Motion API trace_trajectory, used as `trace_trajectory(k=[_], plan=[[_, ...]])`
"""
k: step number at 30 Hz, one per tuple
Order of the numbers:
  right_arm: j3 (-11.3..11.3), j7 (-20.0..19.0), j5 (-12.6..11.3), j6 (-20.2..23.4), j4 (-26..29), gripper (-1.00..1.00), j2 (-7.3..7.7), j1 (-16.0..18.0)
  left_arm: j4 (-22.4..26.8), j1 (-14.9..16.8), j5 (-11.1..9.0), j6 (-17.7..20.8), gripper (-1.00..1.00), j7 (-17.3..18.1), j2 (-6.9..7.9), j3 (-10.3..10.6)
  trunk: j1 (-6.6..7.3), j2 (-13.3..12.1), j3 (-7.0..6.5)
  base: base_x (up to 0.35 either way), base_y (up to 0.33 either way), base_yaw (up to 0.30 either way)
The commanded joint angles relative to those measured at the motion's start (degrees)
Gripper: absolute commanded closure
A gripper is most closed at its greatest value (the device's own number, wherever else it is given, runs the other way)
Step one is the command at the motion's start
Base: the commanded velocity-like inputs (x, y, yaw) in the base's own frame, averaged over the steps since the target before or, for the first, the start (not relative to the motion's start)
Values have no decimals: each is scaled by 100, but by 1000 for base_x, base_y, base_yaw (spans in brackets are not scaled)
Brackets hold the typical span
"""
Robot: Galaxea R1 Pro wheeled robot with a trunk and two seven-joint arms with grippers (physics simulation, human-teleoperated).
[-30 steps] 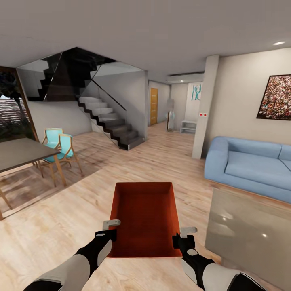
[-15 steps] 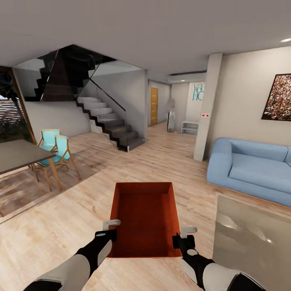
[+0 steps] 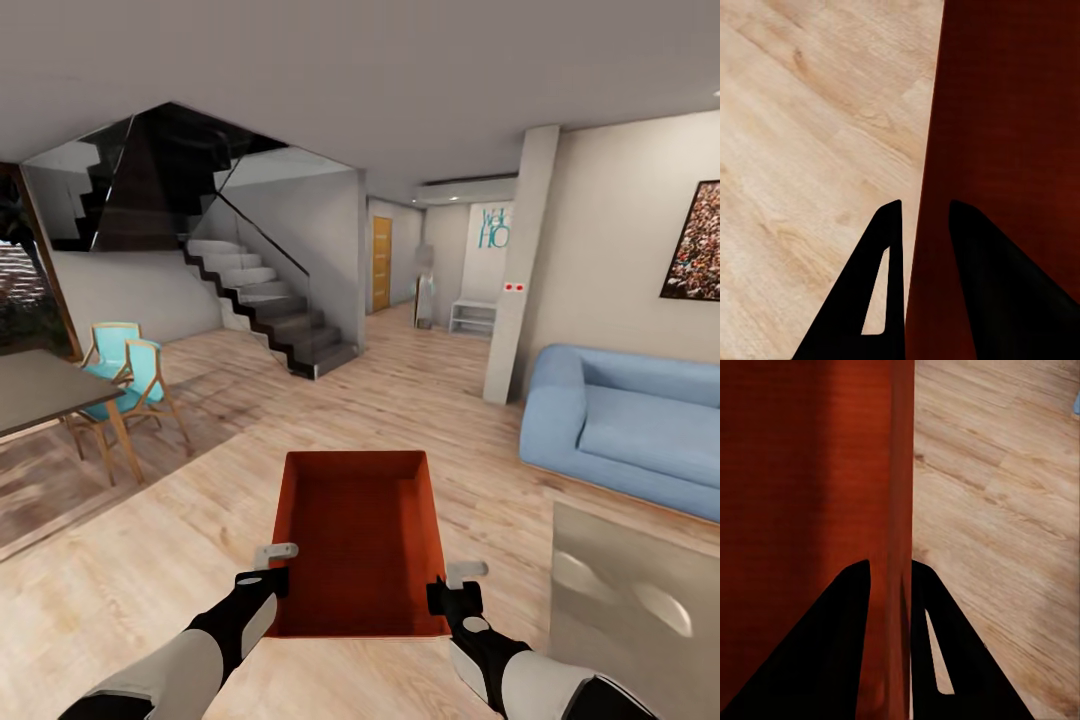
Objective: Move the two storage containers from the living room to the garage. In the garage, place one container on the floor and stack the other container on top of it (either order is fine).
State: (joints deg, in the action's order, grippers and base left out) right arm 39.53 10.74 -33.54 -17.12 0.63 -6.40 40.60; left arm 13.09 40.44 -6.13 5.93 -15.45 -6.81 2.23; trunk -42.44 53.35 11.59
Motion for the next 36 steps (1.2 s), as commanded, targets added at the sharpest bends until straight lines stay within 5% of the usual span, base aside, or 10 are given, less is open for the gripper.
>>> trace_trajectory(k=[1,36], plan=[[-139,13,6,-4,8,100,2,0,27,8,-248,40,100,-46,57,-214,-4,5,8,321,0,0],[-142,16,6,-11,8,100,6,0,27,8,-248,40,100,-46,57,-214,-4,5,8,322,0,-32]])
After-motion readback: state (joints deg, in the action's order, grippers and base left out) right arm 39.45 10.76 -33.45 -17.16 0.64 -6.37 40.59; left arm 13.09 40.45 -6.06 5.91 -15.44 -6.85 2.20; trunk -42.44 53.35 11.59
